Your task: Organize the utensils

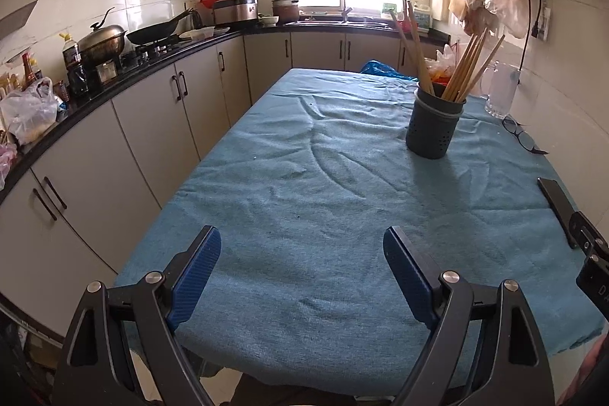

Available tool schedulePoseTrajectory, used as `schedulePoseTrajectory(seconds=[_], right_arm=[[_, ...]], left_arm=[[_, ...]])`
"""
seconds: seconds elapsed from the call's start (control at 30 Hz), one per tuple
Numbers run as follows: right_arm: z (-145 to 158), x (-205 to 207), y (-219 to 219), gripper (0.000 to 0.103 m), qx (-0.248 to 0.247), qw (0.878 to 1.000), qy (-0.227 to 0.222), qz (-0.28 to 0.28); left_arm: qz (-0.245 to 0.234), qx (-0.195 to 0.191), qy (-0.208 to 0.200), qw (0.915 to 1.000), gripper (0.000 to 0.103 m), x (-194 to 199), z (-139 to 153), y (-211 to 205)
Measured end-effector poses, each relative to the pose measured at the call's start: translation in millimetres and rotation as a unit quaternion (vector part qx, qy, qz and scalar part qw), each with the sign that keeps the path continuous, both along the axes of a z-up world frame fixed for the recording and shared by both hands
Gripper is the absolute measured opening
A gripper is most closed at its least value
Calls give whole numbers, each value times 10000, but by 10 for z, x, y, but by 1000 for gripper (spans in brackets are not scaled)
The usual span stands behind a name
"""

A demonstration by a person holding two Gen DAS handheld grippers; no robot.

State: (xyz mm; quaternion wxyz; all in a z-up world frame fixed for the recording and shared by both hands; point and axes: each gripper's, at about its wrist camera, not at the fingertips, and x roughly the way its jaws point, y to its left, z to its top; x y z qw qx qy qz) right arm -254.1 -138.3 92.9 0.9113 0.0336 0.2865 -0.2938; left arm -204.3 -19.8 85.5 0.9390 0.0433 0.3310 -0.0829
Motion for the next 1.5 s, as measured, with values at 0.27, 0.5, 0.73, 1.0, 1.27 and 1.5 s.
schedulePoseTrajectory(seconds=[0.27,0.5,0.73,1.0,1.27,1.5], right_arm=[[-42,48,22,103,-8,10000,80,30],[-60,47,41,103,-54,9999,145,61],[-80,71,64,103,-71,9998,195,81],[-95,75,64,103,-61,9997,225,76],[-97,78,69,103,-71,9996,244,82],[-111,80,72,103,-81,9996,271,90]], left_arm=[[36,-1,82,10000,86,43,-51,6],[1,34,101,9999,86,35,-75,-17],[24,20,170,9999,86,56,-103,2],[38,32,202,9998,86,60,-122,0],[36,34,205,9998,86,57,-124,-3],[30,38,205,9998,86,59,-124,0]])
